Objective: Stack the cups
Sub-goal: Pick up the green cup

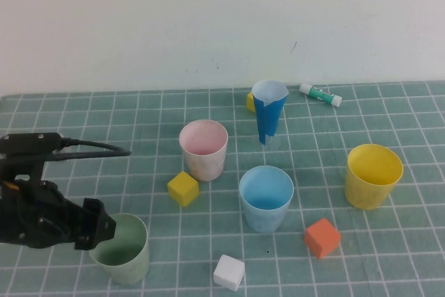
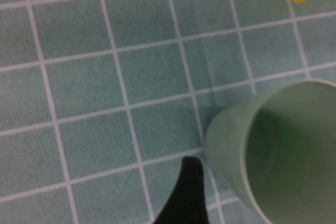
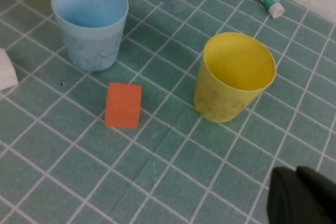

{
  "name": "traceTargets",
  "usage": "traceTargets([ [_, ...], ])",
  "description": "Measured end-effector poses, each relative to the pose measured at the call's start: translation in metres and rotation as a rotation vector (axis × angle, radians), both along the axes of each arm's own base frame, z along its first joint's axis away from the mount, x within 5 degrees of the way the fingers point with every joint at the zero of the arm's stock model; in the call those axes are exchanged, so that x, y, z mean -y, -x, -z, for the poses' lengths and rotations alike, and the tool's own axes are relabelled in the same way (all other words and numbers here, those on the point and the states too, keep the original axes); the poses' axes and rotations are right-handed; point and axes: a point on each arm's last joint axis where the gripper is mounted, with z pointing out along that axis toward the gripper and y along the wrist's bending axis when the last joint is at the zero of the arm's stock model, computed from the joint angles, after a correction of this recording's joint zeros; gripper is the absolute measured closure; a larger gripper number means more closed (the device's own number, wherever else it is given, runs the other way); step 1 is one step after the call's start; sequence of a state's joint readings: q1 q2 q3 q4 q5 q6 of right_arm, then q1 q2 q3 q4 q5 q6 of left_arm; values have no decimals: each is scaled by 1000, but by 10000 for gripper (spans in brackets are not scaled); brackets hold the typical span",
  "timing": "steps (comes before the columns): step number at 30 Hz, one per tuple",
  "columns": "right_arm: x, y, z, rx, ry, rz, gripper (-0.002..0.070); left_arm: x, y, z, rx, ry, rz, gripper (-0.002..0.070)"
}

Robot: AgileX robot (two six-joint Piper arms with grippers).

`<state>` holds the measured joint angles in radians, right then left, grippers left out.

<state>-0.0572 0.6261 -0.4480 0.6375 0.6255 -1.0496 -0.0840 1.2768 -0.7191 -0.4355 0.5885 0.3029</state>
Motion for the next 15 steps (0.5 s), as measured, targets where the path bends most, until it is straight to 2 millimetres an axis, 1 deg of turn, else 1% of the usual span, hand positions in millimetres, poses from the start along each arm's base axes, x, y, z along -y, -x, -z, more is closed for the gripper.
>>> traceTargets([
  [3,0,0,0,1,3,-3,679,0,-13,19,-47,-5,-18,107],
  [5,0,0,0,2,3,-4,679,1,-19,30,-84,6,-33,163],
  [8,-1,0,-1,3,-13,-3,679,3,-29,44,-134,27,-51,309],
  [10,-1,0,-1,3,-15,-2,679,5,-35,51,-162,33,-43,459],
  [12,-1,0,-1,4,-16,-3,679,7,-42,53,-191,53,-42,573],
  [13,-1,0,-1,4,-16,-3,679,9,-45,51,-199,70,-41,608],
  [15,-1,0,-1,7,-17,0,679,13,-53,43,-200,101,-27,643],
])
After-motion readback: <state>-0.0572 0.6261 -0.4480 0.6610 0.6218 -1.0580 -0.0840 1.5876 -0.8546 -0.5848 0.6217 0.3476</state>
